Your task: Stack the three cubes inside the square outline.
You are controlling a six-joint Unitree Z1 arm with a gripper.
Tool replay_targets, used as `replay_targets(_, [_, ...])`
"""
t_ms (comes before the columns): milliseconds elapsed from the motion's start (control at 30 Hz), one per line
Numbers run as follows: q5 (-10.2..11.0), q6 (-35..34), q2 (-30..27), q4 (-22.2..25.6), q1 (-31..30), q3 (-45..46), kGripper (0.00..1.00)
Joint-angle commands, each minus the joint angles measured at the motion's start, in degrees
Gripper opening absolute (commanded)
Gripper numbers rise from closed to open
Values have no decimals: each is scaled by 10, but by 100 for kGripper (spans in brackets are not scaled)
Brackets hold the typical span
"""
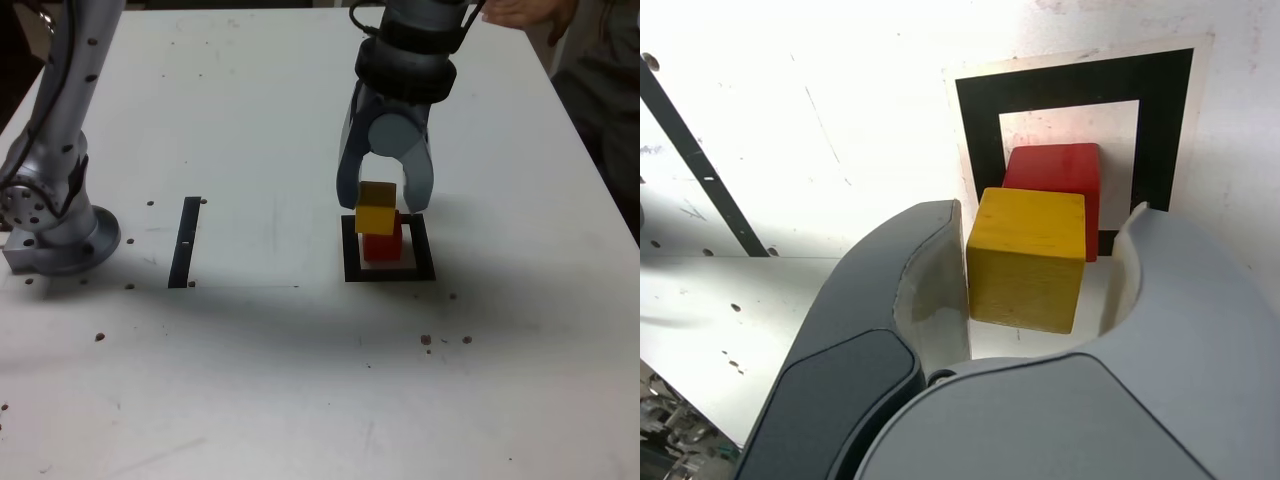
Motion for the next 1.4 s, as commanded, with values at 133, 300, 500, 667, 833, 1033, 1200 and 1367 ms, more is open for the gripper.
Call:
replay_targets(133, [2, 1, 0, -1, 0, -2, 100])
replay_targets(300, [3, 2, -1, -1, 0, -7, 100])
replay_targets(500, [2, 2, -2, -2, 0, -10, 100])
replay_targets(667, [7, 2, -7, 1, 0, -11, 100])
replay_targets(833, [34, -4, -31, 15, 1, -8, 100])
replay_targets(1033, [76, 2, -60, 30, 20, -7, 100])
replay_targets(1200, [100, 54, -52, 32, 64, -31, 100])
replay_targets(1367, [109, 104, -37, 36, 119, -57, 100])
